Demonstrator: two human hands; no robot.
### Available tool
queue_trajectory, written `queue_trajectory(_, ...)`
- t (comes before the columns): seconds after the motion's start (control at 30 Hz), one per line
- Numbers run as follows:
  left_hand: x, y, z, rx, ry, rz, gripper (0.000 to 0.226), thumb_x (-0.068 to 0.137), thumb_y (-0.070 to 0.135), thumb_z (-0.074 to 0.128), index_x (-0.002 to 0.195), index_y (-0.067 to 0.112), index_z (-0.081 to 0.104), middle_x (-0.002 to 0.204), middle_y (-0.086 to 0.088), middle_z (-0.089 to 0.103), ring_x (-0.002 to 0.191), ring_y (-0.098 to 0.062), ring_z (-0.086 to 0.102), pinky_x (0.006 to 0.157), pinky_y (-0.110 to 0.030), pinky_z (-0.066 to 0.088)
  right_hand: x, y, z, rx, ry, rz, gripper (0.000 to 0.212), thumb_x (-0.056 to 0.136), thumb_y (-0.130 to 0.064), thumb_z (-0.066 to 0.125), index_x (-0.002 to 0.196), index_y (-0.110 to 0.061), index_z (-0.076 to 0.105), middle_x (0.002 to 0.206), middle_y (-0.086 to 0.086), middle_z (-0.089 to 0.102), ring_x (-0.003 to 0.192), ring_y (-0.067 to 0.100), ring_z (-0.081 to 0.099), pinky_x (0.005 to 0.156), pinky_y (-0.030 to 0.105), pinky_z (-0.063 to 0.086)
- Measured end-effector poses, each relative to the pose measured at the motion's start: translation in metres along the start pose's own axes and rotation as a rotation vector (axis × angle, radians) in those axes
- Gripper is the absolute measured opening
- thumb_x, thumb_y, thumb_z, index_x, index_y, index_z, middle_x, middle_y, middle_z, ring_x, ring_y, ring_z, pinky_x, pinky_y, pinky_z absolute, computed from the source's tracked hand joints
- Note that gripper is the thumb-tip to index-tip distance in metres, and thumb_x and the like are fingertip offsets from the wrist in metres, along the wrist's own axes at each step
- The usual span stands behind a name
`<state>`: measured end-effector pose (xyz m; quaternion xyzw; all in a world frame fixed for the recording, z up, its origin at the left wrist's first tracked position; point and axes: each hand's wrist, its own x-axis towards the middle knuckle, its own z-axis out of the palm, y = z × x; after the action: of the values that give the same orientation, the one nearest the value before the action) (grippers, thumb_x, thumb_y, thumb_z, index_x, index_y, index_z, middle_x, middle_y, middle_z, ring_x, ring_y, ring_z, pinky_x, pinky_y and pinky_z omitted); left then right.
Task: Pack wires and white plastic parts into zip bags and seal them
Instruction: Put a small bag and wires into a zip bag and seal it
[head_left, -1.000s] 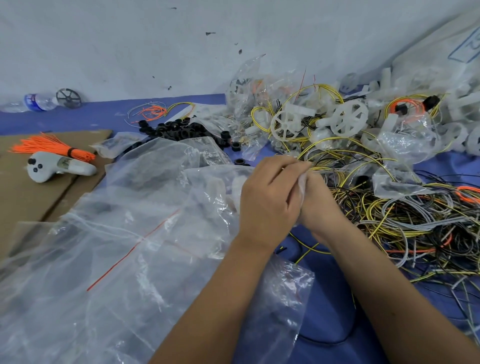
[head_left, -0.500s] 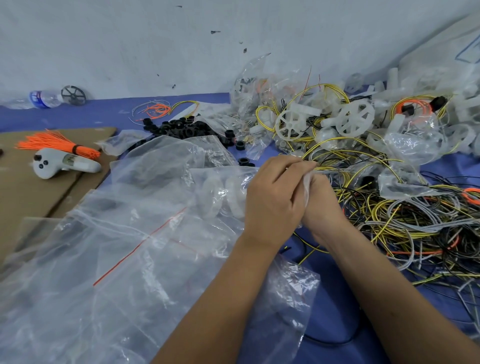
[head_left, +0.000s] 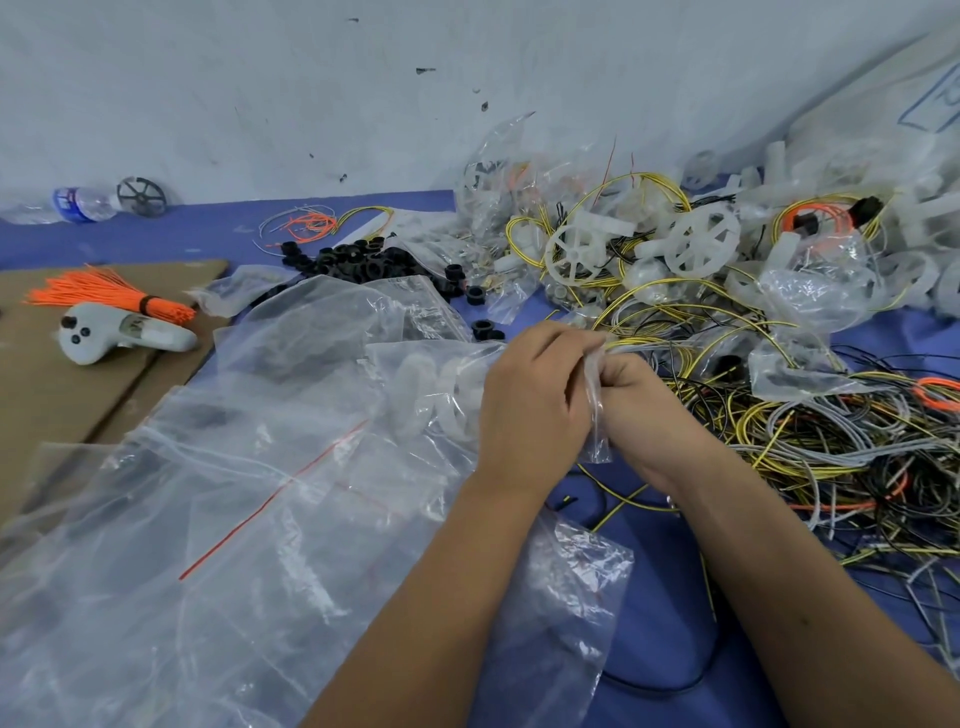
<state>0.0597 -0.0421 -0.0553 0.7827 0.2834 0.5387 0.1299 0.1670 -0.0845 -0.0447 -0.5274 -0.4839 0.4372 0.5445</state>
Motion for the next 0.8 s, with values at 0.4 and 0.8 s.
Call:
queue_trajectory(0.4,0.009,-0.019,-0.013,0.169,-0.060,-0.152,0.018,0.088,0.006,0.065,0.101,0.012,0.076,0.098,-0.004,0.073,0.090,-0.027,0.068,0.080,-0.043,0.053,0.011,0.008,-0.002,0.021,0.322,0.032,0.044,0.083,0.020,0.030,0.086,0.003,0.071,0.068,0.006,0.072,0.053,0.016,0.064,0.047,0.023,0.051)
queue_trajectory(0.8,0.009,-0.018,-0.010,0.250,-0.173,-0.147,0.023,0.088,0.004,0.065,0.105,0.015,0.076,0.101,-0.004,0.072,0.095,-0.028,0.065,0.081,-0.043,0.050,0.013,0.007,-0.001,-0.327,0.461,-0.175,0.042,0.086,0.010,0.039,0.076,-0.014,0.073,0.075,0.001,0.071,0.054,0.015,0.067,0.046,0.029,0.053)
